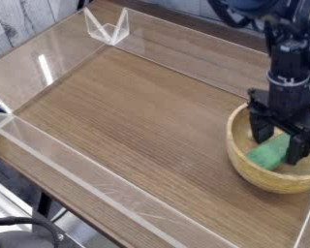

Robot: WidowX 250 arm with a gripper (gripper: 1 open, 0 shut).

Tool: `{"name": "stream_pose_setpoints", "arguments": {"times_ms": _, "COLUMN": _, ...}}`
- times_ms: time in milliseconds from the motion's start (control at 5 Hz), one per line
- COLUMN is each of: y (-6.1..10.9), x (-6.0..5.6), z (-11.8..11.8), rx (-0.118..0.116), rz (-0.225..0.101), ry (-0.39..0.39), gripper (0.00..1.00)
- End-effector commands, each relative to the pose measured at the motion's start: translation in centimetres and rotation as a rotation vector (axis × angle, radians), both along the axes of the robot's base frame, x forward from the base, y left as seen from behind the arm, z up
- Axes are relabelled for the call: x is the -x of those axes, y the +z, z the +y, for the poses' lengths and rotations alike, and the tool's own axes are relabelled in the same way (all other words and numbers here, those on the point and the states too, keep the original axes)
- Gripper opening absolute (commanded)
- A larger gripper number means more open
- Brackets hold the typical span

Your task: Put the green block in the brown bowl

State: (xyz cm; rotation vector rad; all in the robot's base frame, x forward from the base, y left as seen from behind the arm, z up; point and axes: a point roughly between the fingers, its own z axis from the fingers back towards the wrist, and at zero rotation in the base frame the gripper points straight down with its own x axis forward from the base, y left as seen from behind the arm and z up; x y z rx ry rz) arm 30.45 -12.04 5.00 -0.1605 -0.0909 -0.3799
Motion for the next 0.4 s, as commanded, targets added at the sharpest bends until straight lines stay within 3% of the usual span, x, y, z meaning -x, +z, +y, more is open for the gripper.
{"name": "stream_pose_setpoints", "arguments": {"times_ms": 0, "y": 3.5, "x": -0.8, "z": 0.3, "rx": 0.021, "rz": -0.092, "ry": 0.016, "gripper": 1.0}}
{"name": "stream_pose_setpoints", "arguments": {"times_ms": 200, "y": 5.3, "x": -0.8, "z": 0.8, "rx": 0.025, "rz": -0.124, "ry": 0.03, "gripper": 1.0}}
